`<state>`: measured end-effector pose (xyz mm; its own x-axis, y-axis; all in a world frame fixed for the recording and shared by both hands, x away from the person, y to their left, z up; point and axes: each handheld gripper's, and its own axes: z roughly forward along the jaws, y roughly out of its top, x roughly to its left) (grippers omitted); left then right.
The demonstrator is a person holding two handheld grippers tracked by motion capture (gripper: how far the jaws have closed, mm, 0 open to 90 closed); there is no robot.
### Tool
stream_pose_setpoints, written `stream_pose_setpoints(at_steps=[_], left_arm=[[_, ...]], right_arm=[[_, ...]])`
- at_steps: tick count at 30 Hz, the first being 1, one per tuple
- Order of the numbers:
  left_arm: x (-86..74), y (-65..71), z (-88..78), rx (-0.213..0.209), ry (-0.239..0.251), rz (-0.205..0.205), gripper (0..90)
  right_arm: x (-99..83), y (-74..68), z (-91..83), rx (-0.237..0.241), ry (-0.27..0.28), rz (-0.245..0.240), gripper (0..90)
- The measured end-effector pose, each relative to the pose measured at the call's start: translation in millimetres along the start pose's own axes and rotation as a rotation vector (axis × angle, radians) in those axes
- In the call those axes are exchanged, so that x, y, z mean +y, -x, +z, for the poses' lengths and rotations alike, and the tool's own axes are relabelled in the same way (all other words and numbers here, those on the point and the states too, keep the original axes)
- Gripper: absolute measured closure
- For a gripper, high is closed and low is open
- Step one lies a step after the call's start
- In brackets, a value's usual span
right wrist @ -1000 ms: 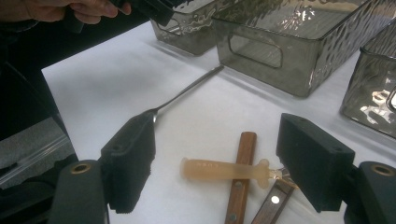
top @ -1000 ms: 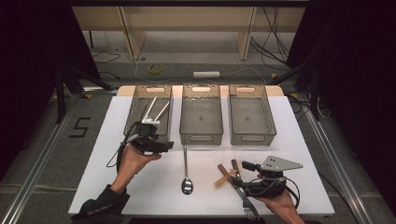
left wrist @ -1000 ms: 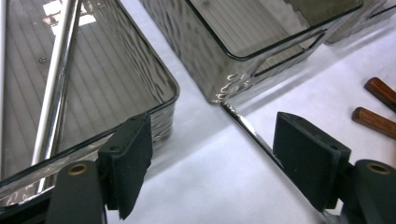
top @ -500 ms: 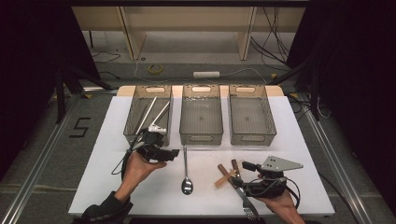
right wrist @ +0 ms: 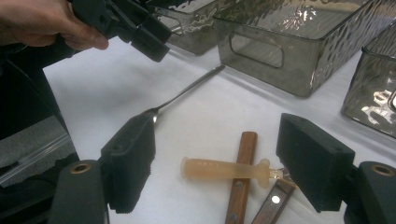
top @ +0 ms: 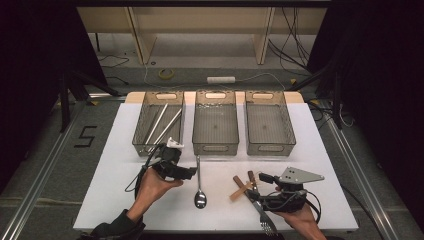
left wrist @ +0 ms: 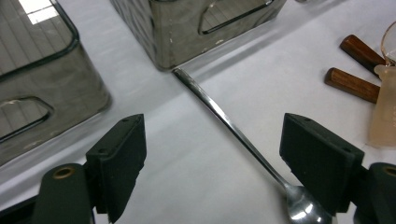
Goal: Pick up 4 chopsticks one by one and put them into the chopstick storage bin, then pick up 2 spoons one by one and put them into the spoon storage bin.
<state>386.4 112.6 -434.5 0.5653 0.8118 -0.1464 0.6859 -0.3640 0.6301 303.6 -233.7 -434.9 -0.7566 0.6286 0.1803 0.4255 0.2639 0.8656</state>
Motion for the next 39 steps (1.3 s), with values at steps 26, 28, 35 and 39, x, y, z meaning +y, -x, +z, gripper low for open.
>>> stream_pose_setpoints(at_steps=[26, 28, 35, 39], left_arm=[[-3.9, 22.5, 20.9, -0.059, -0.056, -0.006, 28.4], [-4.5, 22.9, 22.9, -0.068, -0.059, -0.017, 30.8], [-9.4, 26.3, 34.3, -0.078, -0.114, -0.018, 39.0], [-11.7, 27.4, 38.3, -0.082, -0.135, -0.018, 43.3]], right_arm=[[-0.2, -1.3, 0.0, -0.006, -0.003, 0.001, 29.2], [-0.1, -1.6, 0.1, -0.006, -0.005, 0.0, 29.2], [0.1, -2.8, 1.0, -0.01, -0.008, -0.009, 29.2], [0.5, -3.3, 0.8, -0.009, -0.009, -0.014, 29.2]])
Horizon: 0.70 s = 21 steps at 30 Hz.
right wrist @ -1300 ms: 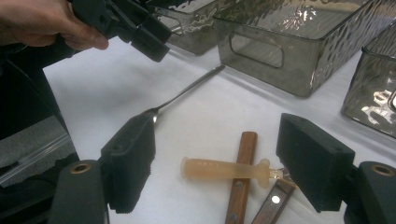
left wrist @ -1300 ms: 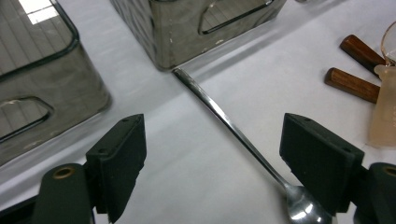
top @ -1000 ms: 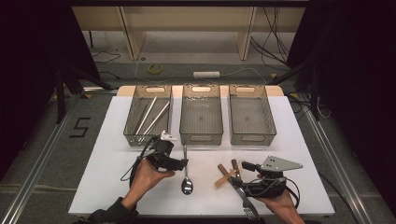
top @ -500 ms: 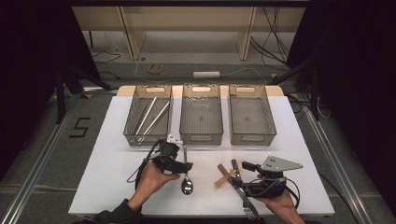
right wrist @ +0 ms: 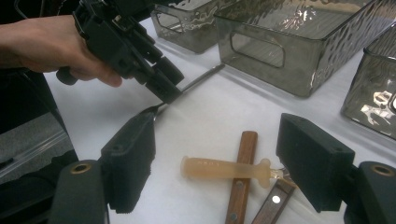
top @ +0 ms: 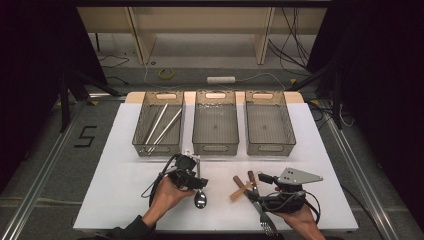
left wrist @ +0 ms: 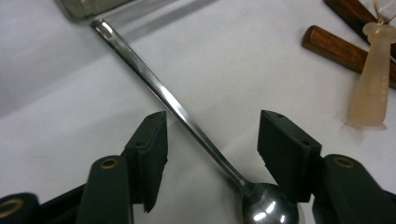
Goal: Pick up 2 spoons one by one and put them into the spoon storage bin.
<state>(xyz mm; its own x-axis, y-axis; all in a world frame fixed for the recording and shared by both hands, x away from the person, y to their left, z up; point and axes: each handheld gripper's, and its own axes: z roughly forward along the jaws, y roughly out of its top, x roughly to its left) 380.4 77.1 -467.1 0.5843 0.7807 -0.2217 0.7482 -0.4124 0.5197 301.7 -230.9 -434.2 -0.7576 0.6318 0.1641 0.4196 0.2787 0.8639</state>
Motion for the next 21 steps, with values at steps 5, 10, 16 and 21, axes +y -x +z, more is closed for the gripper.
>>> stream_pose_setpoints(at_steps=[5, 10, 16, 21], left_arm=[[-2.2, 1.7, 4.2, 0.004, -0.029, 0.009, 47.1], [-2.8, 2.8, 4.8, 0.021, -0.038, 0.029, 51.1], [-3.1, 5.6, 5.4, 0.051, -0.045, 0.065, 56.2], [-3.2, 6.1, 5.2, 0.052, -0.048, 0.068, 60.2]], right_arm=[[0.5, -1.5, 0.7, 0.0, -0.001, -0.001, 29.3], [1.0, -2.5, 1.3, 0.003, -0.004, -0.006, 29.3], [1.1, -3.1, 1.6, 0.0, -0.004, -0.007, 29.4], [1.3, -3.2, 2.0, 0.003, -0.007, -0.011, 29.4]])
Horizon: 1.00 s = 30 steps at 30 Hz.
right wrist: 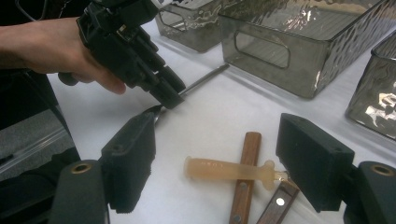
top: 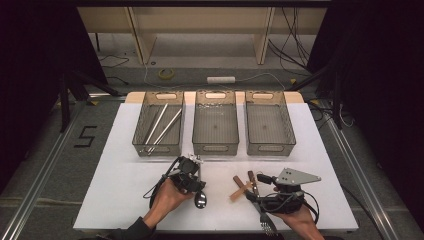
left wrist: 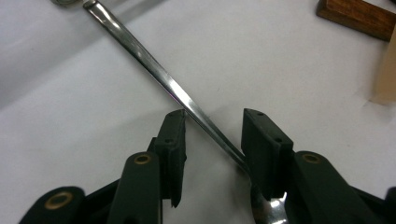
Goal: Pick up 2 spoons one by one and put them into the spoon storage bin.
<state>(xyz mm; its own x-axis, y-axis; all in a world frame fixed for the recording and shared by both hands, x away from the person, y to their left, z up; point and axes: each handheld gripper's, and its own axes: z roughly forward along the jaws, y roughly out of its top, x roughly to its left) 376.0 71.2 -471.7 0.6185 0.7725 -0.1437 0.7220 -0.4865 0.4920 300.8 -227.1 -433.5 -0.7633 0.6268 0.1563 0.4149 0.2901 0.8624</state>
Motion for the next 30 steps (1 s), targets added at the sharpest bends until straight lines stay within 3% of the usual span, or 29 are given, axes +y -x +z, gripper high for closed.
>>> stream_pose_setpoints(at_steps=[10, 19, 25, 30], left_arm=[[0.8, 1.7, 0.2, -0.039, 0.004, -0.009, 68.5], [1.2, 2.3, 2.1, -0.057, 0.011, -0.03, 71.0], [1.8, 5.1, 3.0, -0.066, 0.017, -0.016, 73.7], [2.3, 5.6, 4.1, -0.077, 0.026, -0.028, 74.8]], right_arm=[[0.1, -0.9, 0.3, 0.0, -0.002, -0.002, 29.4], [0.2, -1.0, 0.5, 0.002, -0.001, -0.005, 29.5], [0.3, -1.0, 0.7, 0.0, -0.001, -0.006, 29.5], [0.5, -1.1, 1.0, 0.001, -0.001, -0.004, 29.4]])
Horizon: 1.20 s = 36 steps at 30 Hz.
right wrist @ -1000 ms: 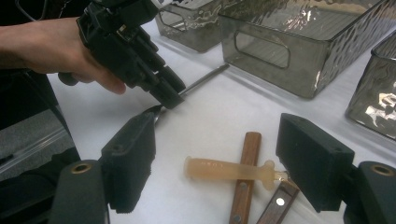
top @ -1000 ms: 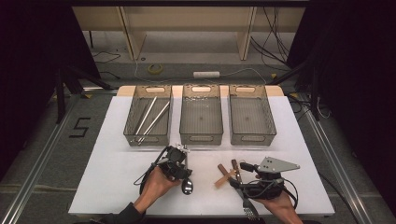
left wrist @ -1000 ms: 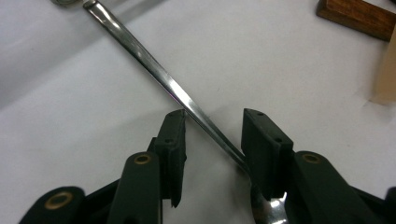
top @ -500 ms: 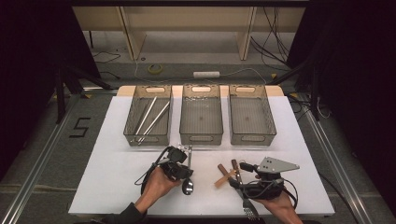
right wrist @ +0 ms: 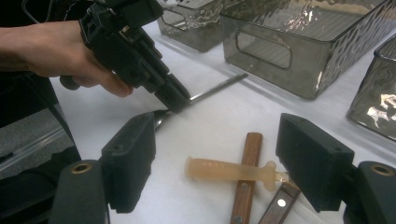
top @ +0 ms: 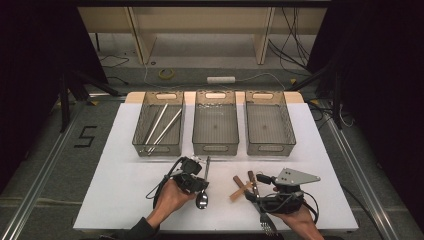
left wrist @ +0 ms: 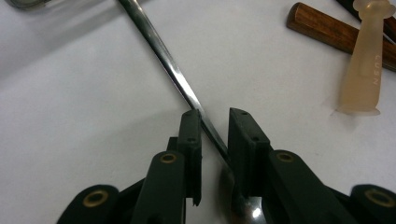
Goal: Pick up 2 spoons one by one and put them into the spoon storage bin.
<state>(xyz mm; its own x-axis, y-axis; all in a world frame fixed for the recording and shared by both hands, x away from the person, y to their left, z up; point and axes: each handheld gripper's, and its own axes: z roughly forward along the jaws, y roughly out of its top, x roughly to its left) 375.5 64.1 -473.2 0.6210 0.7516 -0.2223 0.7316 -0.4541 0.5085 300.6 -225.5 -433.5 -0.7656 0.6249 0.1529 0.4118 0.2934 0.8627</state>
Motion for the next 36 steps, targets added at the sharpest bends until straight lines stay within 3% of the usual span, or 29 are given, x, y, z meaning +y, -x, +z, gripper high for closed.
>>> stream_pose_setpoints(at_steps=[9, 13, 17, 20, 24, 36], left_arm=[[2.5, 6.2, 1.8, 0.02, -0.002, 0.027, 78.5], [5.5, 9.0, 5.0, 0.036, -0.025, 0.022, 71.4], [7.0, 15.6, 6.2, 0.073, -0.048, 0.07, 67.7], [7.3, 16.5, 6.4, 0.109, -0.05, 0.095, 74.9], [7.7, 14.0, 5.9, 0.1, -0.049, 0.088, 80.4], [8.0, 13.3, 5.4, 0.08, -0.047, 0.084, 84.4]], right_arm=[[0.2, 0.2, 0.9, 0.002, 0.0, -0.001, 29.5], [0.3, 0.5, 0.9, 0.003, -0.002, -0.001, 29.5], [0.3, 0.7, 0.7, 0.003, -0.003, 0.002, 29.5], [0.3, 0.6, 0.7, 0.002, -0.001, 0.002, 29.5], [0.3, 0.8, 0.5, 0.0, 0.001, 0.002, 29.5], [0.4, 0.9, -0.1, 0.001, 0.001, 0.0, 29.5]])
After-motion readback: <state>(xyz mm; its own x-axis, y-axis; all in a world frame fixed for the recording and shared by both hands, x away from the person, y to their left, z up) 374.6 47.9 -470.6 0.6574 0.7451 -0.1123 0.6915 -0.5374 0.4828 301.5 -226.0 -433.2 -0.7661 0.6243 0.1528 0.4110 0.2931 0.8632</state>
